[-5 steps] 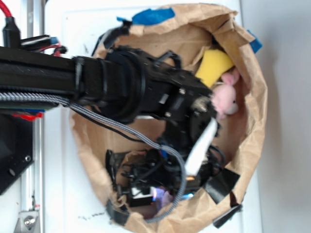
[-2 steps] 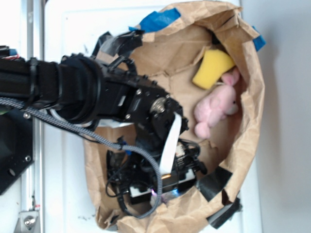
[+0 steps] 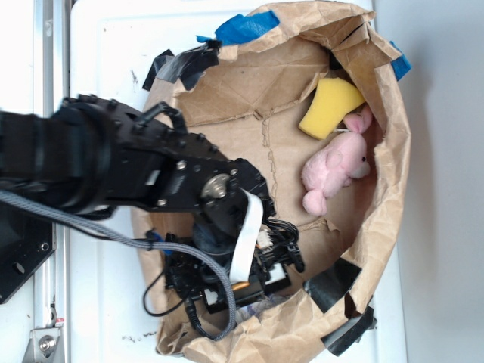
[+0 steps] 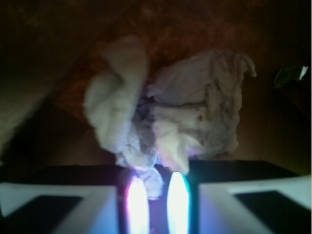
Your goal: Grab the white paper.
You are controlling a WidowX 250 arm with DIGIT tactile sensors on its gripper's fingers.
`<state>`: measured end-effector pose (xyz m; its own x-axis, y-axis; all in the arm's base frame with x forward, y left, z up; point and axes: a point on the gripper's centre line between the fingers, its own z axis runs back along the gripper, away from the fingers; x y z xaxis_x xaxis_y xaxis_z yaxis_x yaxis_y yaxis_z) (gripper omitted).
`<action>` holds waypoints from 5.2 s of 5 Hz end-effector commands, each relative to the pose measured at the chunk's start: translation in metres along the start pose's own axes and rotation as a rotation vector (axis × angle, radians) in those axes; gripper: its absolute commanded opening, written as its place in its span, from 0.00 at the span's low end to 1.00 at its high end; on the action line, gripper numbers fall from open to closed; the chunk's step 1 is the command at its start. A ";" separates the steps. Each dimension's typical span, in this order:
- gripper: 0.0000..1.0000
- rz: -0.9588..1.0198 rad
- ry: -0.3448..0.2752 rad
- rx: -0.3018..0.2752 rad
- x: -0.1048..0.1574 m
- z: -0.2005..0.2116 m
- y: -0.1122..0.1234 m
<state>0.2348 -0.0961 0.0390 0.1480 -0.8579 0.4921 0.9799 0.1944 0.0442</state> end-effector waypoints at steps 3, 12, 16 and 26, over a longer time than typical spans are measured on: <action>0.00 0.458 0.065 0.007 -0.053 0.086 0.054; 1.00 -0.071 -0.085 -0.097 0.011 0.033 0.026; 1.00 -0.264 -0.210 -0.245 0.012 0.011 0.024; 0.00 -0.072 -0.134 -0.096 -0.018 0.024 0.045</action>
<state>0.2755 -0.0644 0.0308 0.1016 -0.7899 0.6048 0.9946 0.0689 -0.0771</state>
